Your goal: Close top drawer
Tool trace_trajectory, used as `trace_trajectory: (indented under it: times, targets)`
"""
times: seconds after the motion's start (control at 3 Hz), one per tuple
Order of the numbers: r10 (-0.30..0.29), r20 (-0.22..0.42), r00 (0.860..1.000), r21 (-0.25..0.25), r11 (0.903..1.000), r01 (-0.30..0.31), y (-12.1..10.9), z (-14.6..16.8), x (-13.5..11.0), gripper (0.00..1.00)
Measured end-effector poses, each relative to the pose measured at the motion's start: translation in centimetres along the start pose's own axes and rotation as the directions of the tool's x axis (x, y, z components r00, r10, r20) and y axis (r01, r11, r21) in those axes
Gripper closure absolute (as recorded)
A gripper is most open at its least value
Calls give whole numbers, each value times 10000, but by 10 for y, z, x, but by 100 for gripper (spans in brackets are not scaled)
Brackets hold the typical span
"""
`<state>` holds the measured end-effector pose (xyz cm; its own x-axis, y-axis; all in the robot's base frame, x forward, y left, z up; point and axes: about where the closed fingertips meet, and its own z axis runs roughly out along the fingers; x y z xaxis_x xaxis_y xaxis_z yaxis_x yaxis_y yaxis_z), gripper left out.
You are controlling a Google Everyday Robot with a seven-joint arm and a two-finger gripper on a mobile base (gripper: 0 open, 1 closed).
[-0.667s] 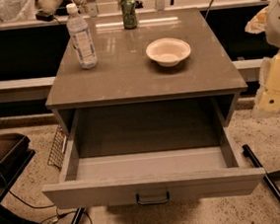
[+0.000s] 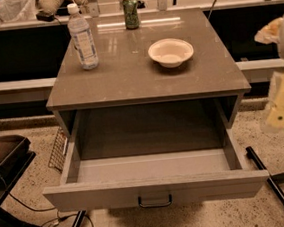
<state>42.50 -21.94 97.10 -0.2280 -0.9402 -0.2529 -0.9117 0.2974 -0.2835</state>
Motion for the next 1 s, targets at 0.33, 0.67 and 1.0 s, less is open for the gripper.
trace_trajectory:
  times: [0.33, 0.67, 1.0]
  targets:
    - [331, 656, 9973, 408, 9985, -358, 36, 13, 12, 16]
    - [1065, 1153, 9876, 8, 9942, -1073, 88, 79, 37, 47]
    - [1544, 886, 9840, -757, 9861, -1479, 124, 141, 61, 70]
